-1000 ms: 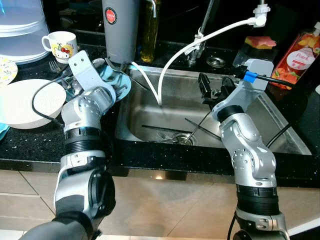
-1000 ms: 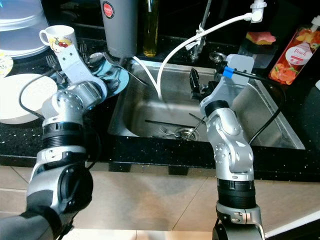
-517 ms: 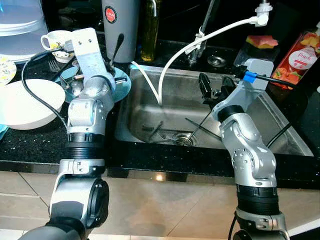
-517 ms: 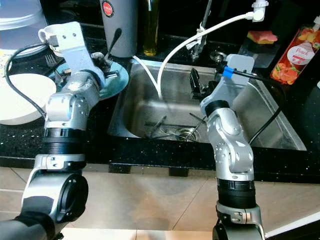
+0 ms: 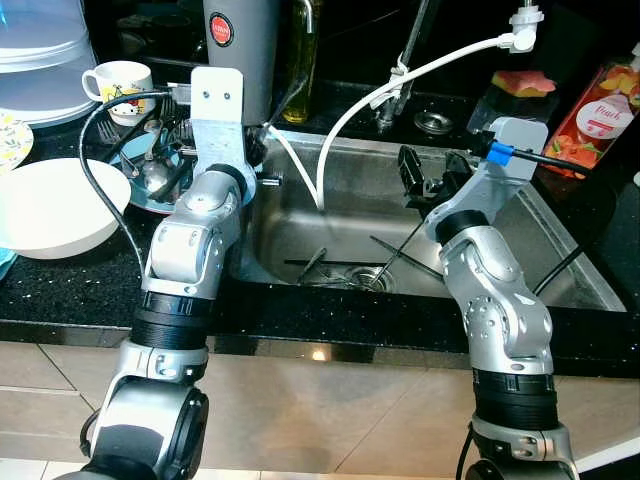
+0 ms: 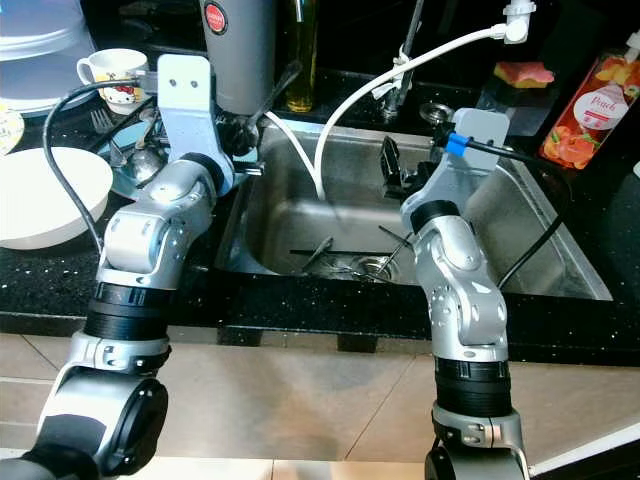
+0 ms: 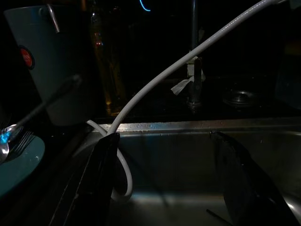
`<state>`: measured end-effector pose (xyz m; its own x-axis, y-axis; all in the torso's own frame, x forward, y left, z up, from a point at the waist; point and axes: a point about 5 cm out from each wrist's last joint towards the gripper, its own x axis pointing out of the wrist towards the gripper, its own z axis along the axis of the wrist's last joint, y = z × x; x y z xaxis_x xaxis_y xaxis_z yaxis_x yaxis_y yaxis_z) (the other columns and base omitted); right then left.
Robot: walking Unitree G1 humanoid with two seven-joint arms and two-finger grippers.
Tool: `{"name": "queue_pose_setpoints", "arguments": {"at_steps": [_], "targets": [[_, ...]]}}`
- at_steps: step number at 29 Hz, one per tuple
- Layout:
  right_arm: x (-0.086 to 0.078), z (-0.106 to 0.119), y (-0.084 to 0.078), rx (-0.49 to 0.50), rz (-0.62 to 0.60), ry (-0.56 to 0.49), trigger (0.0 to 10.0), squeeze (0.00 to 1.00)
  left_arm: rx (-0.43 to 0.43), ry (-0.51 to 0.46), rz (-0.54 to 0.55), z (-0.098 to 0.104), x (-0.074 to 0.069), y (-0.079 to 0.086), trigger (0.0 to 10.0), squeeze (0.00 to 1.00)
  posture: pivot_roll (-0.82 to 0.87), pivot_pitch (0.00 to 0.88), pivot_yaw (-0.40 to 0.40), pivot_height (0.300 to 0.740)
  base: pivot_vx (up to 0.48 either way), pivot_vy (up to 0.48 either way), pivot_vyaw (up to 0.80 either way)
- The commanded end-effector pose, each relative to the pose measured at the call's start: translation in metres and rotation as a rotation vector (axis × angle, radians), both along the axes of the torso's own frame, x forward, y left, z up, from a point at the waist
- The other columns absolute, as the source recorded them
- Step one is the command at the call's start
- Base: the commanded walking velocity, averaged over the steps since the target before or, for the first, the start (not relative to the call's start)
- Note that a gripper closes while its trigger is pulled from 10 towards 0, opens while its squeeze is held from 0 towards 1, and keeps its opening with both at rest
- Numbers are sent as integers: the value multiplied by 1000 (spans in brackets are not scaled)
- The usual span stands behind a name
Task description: Kitchen organization
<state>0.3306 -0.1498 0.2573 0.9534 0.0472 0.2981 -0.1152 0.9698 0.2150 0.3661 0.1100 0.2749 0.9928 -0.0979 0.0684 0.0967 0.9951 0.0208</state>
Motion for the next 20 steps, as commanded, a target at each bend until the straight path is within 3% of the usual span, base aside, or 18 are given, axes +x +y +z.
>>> {"name": "queue_pose_setpoints", "arguments": {"at_steps": [1,2,3,8,17,18,19,20], "targets": [[1,-1,-6,8,-25,5,10000,0,73,10,-92,-7,-6,-10,10000,0,209,48,-80,740,0,0,0],[1,-1,-6,8,-25,5,10000,0,73,10,-92,-7,-6,-10,10000,0,209,48,-80,740,0,0,0],[1,-1,-6,8,-26,6,10000,0,138,51,-173,-16,-10,-19,10000,0,209,50,-83,740,0,0,0],[1,-1,-6,9,-25,9,10000,0,161,115,-263,-30,-17,-29,10000,0,207,51,-83,740,0,0,0],[1,-2,-6,10,-27,11,10000,0,162,144,-279,-37,-17,-34,10000,8,203,50,-83,740,0,0,0],[1,-2,-6,11,-27,10,10000,0,167,144,-281,-38,-17,-34,10000,529,203,49,-83,740,0,0,0],[1,-2,-6,11,-28,10,10000,0,167,142,-282,-38,-17,-35,10000,957,204,50,-83,740,0,0,0],[1,-1,-6,12,-29,9,10000,0,169,136,-278,-37,-18,-35,10000,1000,204,50,-83,740,0,0,0]]}}
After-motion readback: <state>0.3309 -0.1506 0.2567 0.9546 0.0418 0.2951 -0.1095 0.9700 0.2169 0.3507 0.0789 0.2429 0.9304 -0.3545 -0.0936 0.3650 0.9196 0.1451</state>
